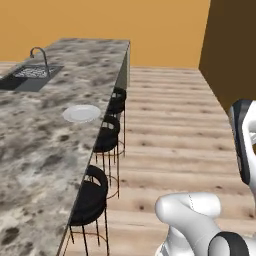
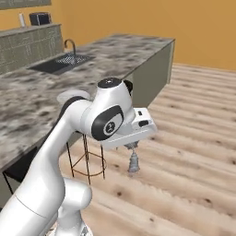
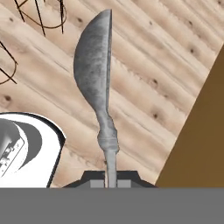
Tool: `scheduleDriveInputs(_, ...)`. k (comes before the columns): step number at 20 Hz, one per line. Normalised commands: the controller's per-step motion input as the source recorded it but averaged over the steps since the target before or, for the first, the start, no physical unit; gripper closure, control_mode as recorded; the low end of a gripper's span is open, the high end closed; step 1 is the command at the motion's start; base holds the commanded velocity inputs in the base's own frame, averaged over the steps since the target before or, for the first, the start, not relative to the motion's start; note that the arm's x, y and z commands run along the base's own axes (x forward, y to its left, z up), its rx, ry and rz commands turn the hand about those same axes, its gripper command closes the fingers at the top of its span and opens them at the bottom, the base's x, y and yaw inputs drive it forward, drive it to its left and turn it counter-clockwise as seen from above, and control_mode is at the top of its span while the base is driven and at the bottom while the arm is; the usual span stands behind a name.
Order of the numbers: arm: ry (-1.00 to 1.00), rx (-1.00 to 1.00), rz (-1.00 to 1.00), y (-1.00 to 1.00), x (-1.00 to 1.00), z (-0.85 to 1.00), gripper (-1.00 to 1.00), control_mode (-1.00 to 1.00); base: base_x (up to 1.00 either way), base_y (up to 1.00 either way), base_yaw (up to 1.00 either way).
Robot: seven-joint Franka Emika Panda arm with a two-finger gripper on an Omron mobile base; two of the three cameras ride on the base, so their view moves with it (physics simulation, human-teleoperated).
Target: Take the fork and place it on the left side of the plate. Then take the spoon and place it on the right side of the plate. Make sure they're directly next to the plate.
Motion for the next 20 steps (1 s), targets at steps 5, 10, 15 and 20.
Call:
scheduleDriveInputs(5,0.00,0.00,0.00,0.00,0.00,0.00,1.00,1.00,0.79,-0.45,0.43)
scheduleDriveInputs(10,0.00,0.00,0.00,0.00,0.00,0.00,1.00,1.00,0.79,-0.48,0.42)
scheduleDriveInputs(15,0.00,0.00,0.00,0.00,0.00,0.00,1.00,1.00,0.78,-0.51,0.41)
scheduleDriveInputs(20,0.00,0.00,0.00,0.00,0.00,0.00,1.00,1.00,0.78,-0.44,0.42)
